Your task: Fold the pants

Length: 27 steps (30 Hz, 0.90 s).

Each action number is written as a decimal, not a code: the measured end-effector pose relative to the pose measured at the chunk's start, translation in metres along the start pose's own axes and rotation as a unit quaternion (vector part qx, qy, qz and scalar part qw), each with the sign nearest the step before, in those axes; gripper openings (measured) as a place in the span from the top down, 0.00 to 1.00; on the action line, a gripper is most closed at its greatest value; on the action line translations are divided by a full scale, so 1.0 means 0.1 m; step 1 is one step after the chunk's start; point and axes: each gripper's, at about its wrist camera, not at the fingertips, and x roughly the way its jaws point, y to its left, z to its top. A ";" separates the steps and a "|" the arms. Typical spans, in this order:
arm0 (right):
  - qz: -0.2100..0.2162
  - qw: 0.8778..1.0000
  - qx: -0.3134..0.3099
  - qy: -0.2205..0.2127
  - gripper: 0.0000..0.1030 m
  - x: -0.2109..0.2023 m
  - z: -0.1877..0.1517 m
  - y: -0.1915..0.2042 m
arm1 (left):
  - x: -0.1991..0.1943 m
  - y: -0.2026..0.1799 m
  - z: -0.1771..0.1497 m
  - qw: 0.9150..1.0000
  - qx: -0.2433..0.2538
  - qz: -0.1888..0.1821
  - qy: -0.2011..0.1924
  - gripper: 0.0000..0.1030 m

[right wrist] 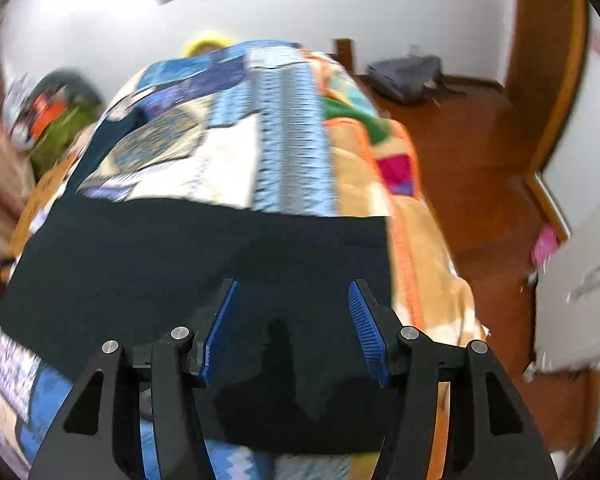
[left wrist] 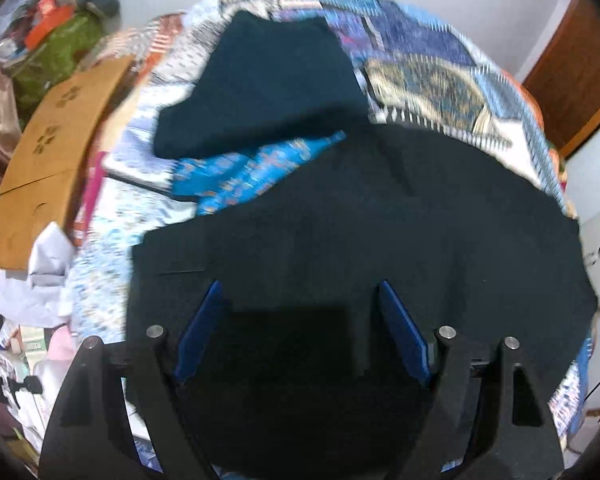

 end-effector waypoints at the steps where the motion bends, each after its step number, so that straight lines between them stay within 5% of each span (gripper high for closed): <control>1: -0.002 1.000 0.007 0.000 0.49 0.05 0.01 -0.07 | 0.08 -0.06 0.02 1.000 0.006 0.006 0.006 0.22; 8: -0.002 1.000 0.017 -0.005 0.50 0.45 0.17 -0.29 | 0.20 -0.24 0.13 0.998 0.032 0.053 -0.010 0.13; 18: -0.015 1.000 -0.013 0.015 0.79 0.68 0.19 -0.31 | 0.30 -0.13 0.15 0.999 -0.007 0.050 -0.015 0.02; 22: -0.038 0.998 -0.058 -0.003 0.89 0.60 0.17 -0.20 | 0.28 -0.18 0.15 0.997 0.002 0.068 -0.022 0.02; 27: -0.091 0.988 -0.109 -0.064 0.91 0.30 0.25 -0.10 | 0.25 -0.26 0.14 0.994 0.026 0.097 -0.034 0.02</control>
